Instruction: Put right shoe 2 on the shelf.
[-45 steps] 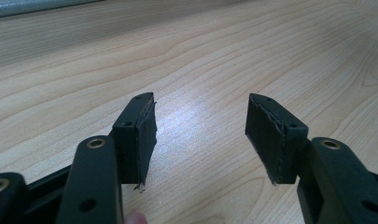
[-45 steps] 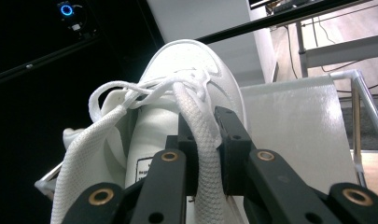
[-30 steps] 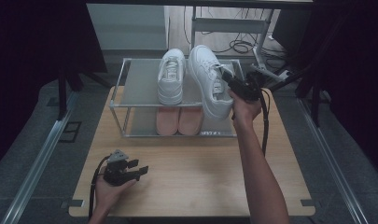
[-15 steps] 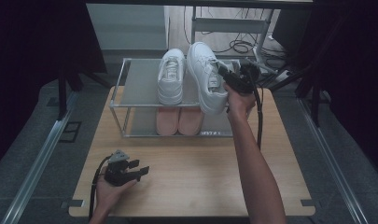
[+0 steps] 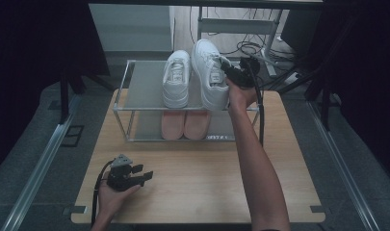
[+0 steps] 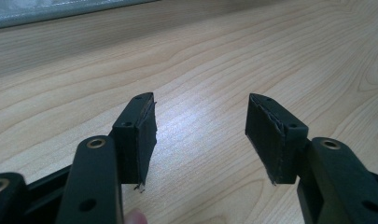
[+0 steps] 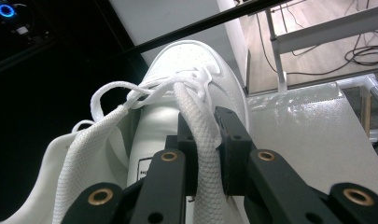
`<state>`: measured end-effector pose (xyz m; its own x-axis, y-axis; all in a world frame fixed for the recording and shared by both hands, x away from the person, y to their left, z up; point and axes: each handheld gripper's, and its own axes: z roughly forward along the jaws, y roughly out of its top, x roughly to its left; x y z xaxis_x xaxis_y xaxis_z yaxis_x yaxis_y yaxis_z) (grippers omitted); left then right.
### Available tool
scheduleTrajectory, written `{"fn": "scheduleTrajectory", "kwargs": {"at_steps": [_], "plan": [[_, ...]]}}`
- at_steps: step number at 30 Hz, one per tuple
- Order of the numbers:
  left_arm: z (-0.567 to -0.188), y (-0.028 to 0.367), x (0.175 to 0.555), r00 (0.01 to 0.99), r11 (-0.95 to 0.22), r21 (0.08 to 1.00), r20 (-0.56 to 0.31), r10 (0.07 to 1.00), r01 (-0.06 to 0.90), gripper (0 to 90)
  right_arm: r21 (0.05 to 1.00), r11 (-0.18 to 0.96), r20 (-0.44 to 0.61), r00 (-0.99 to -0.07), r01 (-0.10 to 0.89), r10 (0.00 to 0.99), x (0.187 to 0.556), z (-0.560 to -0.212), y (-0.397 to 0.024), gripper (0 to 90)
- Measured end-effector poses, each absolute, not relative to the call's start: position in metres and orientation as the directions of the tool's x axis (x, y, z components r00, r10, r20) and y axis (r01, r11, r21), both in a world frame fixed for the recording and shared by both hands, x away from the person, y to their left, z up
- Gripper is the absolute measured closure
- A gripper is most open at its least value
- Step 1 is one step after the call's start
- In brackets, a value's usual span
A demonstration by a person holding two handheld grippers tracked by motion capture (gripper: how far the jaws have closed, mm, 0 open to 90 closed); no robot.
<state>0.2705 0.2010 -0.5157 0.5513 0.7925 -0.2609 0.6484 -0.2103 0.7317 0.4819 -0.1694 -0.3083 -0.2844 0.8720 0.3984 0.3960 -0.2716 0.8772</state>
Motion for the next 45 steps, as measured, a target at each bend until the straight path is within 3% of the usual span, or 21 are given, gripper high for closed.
{"fn": "scheduleTrajectory", "kwargs": {"at_steps": [20,24,29,33,39,45], "plan": [[-0.516,0.203,0.272,0.550,-0.206,0.731,-0.265,0.792,0.650,43.3,0.850,-0.258,0.379,-0.193,0.460,0.905,0.512,-0.316,-0.155,78.5],[-0.516,0.203,0.272,0.550,-0.207,0.731,-0.266,0.792,0.651,43.3,0.844,-0.246,0.378,-0.203,0.476,0.903,0.517,-0.316,-0.151,73.0],[-0.517,0.202,0.272,0.551,-0.210,0.730,-0.264,0.791,0.651,43.3,0.856,-0.223,0.371,-0.255,0.466,0.893,0.520,-0.314,-0.150,58.3],[-0.517,0.200,0.272,0.555,-0.218,0.728,-0.259,0.790,0.650,43.3,0.860,-0.238,0.386,-0.272,0.451,0.881,0.516,-0.310,-0.156,51.5],[-0.516,0.199,0.271,0.557,-0.220,0.729,-0.257,0.790,0.648,43.3,0.879,-0.222,0.374,-0.319,0.423,0.871,0.503,-0.299,-0.164,51.6],[-0.515,0.198,0.271,0.557,-0.223,0.731,-0.249,0.792,0.644,43.3,0.900,-0.173,0.331,-0.371,0.400,0.868,0.479,-0.300,-0.174,61.6]]}}
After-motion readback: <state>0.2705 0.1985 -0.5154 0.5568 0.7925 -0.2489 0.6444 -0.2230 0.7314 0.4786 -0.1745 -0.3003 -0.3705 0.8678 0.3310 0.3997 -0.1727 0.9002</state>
